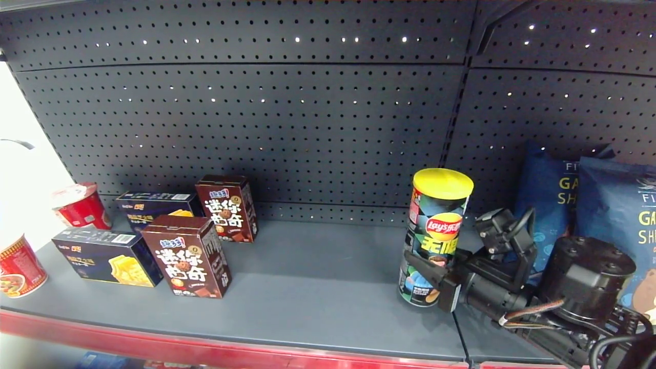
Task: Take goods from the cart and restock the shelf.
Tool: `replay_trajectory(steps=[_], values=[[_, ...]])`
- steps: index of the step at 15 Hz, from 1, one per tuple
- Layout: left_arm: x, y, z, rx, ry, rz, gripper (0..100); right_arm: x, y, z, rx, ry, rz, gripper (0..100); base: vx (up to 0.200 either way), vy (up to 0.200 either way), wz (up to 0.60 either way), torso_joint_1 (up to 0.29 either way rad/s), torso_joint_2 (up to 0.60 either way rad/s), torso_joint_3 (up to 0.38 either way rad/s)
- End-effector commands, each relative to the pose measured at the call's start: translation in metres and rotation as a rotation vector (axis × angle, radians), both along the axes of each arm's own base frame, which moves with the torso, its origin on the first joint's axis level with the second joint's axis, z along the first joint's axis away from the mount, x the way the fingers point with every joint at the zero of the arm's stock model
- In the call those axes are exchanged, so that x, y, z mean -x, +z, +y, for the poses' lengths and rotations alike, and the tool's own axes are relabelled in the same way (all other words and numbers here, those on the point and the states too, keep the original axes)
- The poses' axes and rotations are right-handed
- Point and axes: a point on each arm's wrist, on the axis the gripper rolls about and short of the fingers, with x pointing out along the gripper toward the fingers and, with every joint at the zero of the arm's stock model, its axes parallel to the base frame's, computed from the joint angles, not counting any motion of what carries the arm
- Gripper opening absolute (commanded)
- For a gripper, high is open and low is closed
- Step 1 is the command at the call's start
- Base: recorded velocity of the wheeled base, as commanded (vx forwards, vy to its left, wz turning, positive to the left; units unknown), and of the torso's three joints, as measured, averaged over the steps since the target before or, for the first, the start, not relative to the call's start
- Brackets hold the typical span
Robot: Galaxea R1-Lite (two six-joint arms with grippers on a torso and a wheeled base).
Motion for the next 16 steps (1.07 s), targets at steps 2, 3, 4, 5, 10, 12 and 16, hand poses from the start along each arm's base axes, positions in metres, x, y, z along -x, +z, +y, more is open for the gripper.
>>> replay_trajectory(steps=[2,3,4,5,10,12,16], values=[[0.000,0.000,0.000,-0.001,0.000,0.003,0,0.017,-0.012,0.000,0.000,-0.001,0.046,0,0.000,0.000,0.00,0.000,0.00,0.000],[0.000,0.000,0.000,-0.001,0.000,0.005,0,0.018,-0.015,0.002,-0.001,-0.016,0.041,0,0.000,0.000,0.00,0.000,0.00,0.000],[0.000,0.000,0.000,-0.001,0.002,0.005,0,0.019,-0.017,0.007,-0.004,-0.031,0.035,0,0.000,0.000,0.00,0.000,0.00,0.000],[0.000,-0.001,0.000,-0.001,0.002,0.006,0,0.021,-0.020,0.009,-0.001,-0.034,0.038,0,0.000,0.000,0.00,0.000,0.00,0.000],[0.000,-0.001,0.000,0.000,0.008,0.008,0,0.025,-0.037,0.012,0.029,-0.051,0.053,0,0.000,0.000,0.00,0.000,0.00,0.000],[-0.001,-0.002,0.000,0.000,0.010,0.009,0,0.025,-0.041,0.011,0.042,-0.054,0.064,0,0.000,0.000,0.00,0.000,0.00,0.000],[-0.001,-0.002,0.000,0.001,0.010,0.012,0,0.021,-0.042,0.010,0.043,-0.061,0.067,0,0.000,0.000,0.00,0.000,0.00,0.000]])
